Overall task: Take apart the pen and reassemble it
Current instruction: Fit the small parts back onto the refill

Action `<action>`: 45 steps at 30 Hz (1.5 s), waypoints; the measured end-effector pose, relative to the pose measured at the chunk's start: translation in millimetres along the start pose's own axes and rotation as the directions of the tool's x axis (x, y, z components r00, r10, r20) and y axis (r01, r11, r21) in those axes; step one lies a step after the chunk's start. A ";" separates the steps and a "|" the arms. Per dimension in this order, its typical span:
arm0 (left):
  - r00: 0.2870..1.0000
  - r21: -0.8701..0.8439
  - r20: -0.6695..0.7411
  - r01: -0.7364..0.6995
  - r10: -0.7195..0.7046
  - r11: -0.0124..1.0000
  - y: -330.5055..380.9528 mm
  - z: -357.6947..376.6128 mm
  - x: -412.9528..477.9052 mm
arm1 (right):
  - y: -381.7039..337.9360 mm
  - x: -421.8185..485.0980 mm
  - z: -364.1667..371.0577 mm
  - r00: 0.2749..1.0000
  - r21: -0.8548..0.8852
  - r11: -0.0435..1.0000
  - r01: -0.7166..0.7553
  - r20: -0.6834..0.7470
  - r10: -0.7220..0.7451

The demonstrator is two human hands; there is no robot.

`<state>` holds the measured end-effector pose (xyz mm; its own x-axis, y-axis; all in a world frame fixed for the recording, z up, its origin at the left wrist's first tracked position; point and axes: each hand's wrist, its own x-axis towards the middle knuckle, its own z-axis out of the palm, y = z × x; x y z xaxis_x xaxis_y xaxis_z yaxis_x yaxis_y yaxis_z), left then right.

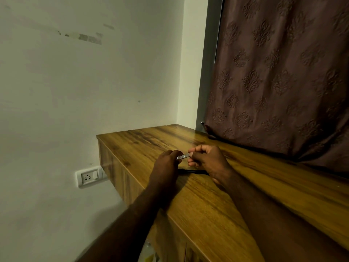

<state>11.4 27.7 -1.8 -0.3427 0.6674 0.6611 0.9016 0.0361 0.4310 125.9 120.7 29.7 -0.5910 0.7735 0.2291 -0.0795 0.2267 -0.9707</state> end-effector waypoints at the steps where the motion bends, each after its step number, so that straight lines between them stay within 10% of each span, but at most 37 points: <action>1: 1.000 0.006 -0.001 -0.004 0.004 1.000 -0.3 0.1 0.1 | 0.5 0.3 -0.5 1.000 -0.011 1.000 -0.004 0.001 0.004; 18: 0.994 0.048 0.020 -0.106 0.106 0.993 0.9 2.5 -1.1 | -8.8 0.1 -10.2 0.997 -0.094 0.993 -0.067 0.024 0.070; 33: 0.981 -0.072 -0.029 0.192 -0.194 0.979 -13.1 0.5 2.8 | 3.4 8.4 -7.2 0.987 -0.170 0.985 0.019 -0.157 -0.046; 37: 0.900 -0.195 0.005 0.429 -0.437 0.882 -33.5 0.1 9.7 | 12.2 4.2 -3.3 0.963 -0.396 0.916 0.069 -0.214 -0.164; 45: 0.904 -0.022 0.150 0.409 -0.401 0.912 -49.9 7.7 33.3 | 29.0 -26.5 -8.2 0.942 -0.744 0.620 0.250 0.039 -0.334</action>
<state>-42.9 53.9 -6.1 -0.6321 0.7000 0.3323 0.6766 0.2895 0.6771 145.8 111.7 -3.9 -0.5609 0.6298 0.5373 0.3998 0.7744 -0.4904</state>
